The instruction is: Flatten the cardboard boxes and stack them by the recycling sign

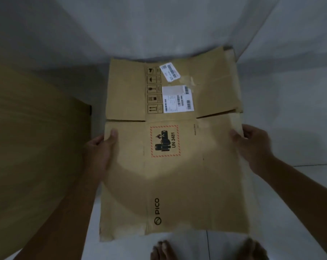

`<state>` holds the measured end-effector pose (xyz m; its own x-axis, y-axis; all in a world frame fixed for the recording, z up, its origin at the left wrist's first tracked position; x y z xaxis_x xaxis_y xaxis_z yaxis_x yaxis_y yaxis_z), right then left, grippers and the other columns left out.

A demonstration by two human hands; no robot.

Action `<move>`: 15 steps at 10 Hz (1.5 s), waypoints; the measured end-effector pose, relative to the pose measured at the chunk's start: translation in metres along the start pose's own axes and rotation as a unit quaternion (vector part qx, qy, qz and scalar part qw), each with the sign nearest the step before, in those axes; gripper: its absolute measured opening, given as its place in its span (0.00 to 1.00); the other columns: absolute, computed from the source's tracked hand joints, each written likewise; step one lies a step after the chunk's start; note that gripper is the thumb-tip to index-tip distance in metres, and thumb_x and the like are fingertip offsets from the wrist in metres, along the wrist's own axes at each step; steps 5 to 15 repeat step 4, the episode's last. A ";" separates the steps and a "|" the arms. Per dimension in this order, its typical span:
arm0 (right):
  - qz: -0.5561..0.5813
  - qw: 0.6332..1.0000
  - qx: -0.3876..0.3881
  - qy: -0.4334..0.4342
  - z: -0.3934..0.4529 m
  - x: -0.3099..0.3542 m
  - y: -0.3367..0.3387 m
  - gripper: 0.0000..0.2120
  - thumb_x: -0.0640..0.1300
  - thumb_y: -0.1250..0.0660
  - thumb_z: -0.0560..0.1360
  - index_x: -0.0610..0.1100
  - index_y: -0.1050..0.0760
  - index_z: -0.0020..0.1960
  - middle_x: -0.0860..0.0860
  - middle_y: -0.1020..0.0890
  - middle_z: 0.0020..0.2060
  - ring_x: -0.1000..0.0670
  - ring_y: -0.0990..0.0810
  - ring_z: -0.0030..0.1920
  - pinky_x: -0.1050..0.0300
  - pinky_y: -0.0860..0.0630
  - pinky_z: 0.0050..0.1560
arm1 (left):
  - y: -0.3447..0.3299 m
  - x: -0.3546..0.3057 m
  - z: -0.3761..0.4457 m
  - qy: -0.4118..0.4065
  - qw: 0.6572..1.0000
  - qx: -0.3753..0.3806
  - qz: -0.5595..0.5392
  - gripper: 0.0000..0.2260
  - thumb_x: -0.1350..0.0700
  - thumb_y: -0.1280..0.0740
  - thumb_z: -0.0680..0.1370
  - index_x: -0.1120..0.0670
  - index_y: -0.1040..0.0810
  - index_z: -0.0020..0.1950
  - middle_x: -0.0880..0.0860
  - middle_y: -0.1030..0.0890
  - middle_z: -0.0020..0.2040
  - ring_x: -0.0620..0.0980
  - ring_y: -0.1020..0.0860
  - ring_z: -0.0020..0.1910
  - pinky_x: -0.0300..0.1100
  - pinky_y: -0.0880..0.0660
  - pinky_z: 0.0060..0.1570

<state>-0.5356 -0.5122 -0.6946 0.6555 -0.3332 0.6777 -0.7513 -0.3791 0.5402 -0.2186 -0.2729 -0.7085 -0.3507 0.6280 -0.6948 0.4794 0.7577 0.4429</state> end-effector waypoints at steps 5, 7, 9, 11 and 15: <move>-0.208 0.970 -0.123 0.009 0.026 -0.019 -0.019 0.18 0.47 0.36 0.79 0.37 0.25 0.64 0.38 0.23 0.59 0.36 0.24 0.58 0.46 0.27 0.57 | -0.069 0.028 0.011 -0.100 0.959 -0.045 0.260 0.29 0.38 0.30 0.75 0.57 0.23 0.67 0.57 0.20 0.60 0.55 0.21 0.58 0.45 0.26 0.57; -0.208 0.970 -0.123 0.009 0.026 -0.019 -0.019 0.18 0.47 0.36 0.79 0.37 0.25 0.64 0.38 0.23 0.59 0.36 0.24 0.58 0.46 0.27 0.57 | -0.069 0.028 0.011 -0.100 0.959 -0.045 0.260 0.29 0.38 0.30 0.75 0.57 0.23 0.67 0.57 0.20 0.60 0.55 0.21 0.58 0.45 0.26 0.57; -0.208 0.970 -0.123 0.009 0.026 -0.019 -0.019 0.18 0.47 0.36 0.79 0.37 0.25 0.64 0.38 0.23 0.59 0.36 0.24 0.58 0.46 0.27 0.57 | -0.069 0.028 0.011 -0.100 0.959 -0.045 0.260 0.29 0.38 0.30 0.75 0.57 0.23 0.67 0.57 0.20 0.60 0.55 0.21 0.58 0.45 0.26 0.57; -0.208 0.970 -0.123 0.009 0.026 -0.019 -0.019 0.18 0.47 0.36 0.79 0.37 0.25 0.64 0.38 0.23 0.59 0.36 0.24 0.58 0.46 0.27 0.57 | -0.069 0.028 0.011 -0.100 0.959 -0.045 0.260 0.29 0.38 0.30 0.75 0.57 0.23 0.67 0.57 0.20 0.60 0.55 0.21 0.58 0.45 0.26 0.57; -0.208 0.970 -0.123 0.009 0.026 -0.019 -0.019 0.18 0.47 0.36 0.79 0.37 0.25 0.64 0.38 0.23 0.59 0.36 0.24 0.58 0.46 0.27 0.57 | -0.069 0.028 0.011 -0.100 0.959 -0.045 0.260 0.29 0.38 0.30 0.75 0.57 0.23 0.67 0.57 0.20 0.60 0.55 0.21 0.58 0.45 0.26 0.57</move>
Point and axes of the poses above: each hand's wrist, its own z-axis towards the middle knuckle, its own y-axis out of the back of the hand, x = y × z, the point moved 2 cm from there along z, towards the middle knuckle
